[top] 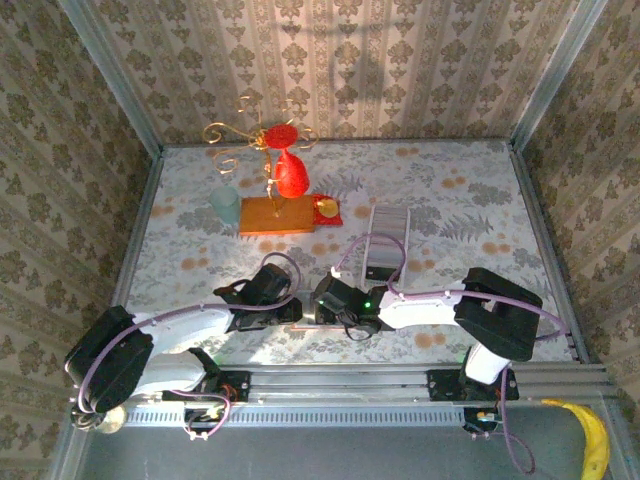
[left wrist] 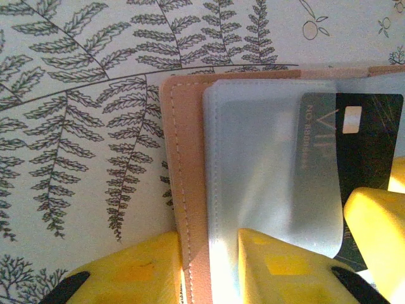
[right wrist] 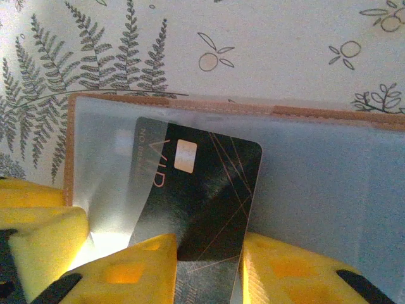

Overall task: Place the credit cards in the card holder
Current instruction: Insert the credit card into the card slot.

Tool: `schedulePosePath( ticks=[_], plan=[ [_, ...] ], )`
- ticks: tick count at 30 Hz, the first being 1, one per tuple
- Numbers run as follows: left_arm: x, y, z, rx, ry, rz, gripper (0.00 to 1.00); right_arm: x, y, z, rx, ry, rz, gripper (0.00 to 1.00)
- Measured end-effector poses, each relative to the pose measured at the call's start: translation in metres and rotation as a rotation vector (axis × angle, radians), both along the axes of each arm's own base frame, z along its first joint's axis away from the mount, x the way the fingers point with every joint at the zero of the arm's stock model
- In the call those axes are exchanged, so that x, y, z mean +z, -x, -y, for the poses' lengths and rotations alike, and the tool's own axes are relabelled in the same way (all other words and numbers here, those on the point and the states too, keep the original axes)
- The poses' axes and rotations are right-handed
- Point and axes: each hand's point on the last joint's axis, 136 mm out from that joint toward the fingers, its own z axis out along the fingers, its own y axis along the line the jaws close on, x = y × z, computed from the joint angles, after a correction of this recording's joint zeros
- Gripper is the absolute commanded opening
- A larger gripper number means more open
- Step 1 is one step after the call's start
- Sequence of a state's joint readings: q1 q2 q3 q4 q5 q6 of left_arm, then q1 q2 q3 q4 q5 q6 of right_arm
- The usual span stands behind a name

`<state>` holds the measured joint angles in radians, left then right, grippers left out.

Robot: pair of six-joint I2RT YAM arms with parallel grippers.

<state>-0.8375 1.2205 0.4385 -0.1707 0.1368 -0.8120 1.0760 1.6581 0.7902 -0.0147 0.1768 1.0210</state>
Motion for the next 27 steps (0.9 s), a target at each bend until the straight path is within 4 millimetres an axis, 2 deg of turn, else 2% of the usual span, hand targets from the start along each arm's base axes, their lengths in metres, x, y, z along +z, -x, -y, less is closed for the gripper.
schedulePosePath(
  ticks=[4, 5, 7, 9, 12, 15, 20, 27],
  plan=[
    [-0.0002, 0.0002, -0.0001, 0.0, 0.002, 0.0, 0.31, 0.004, -0.002, -0.006, 0.001, -0.031, 0.007, 0.3],
    [-0.0001, 0.0001, -0.0001, 0.001, 0.003, 0.002, 0.32, 0.0048, -0.0022, -0.0071, 0.003, -0.037, 0.009, 0.32],
    [0.0003, 0.0004, -0.0003, 0.003, 0.007, 0.005, 0.35, 0.0057, -0.0022, -0.0087, 0.007, -0.044, 0.009, 0.42],
    [0.0006, 0.0011, 0.0002, 0.0, 0.01, 0.008, 0.39, 0.0054, -0.0018, -0.0085, 0.007, -0.043, 0.007, 0.43],
    [0.0019, 0.0023, 0.0004, -0.004, 0.016, 0.014, 0.39, 0.0042, -0.0016, -0.0063, 0.002, -0.034, 0.005, 0.37],
    [0.0019, 0.0039, -0.0011, -0.002, 0.016, 0.013, 0.32, 0.0016, -0.0012, -0.0008, -0.01, -0.01, 0.002, 0.25],
    [0.0008, 0.0057, -0.0038, 0.011, 0.018, 0.008, 0.27, 0.0005, -0.0008, 0.0012, -0.014, -0.001, -0.001, 0.16],
    [0.0007, 0.0054, -0.0015, 0.011, 0.028, 0.005, 0.23, 0.0017, -0.0013, -0.0029, -0.016, -0.022, -0.004, 0.1]
  ],
)
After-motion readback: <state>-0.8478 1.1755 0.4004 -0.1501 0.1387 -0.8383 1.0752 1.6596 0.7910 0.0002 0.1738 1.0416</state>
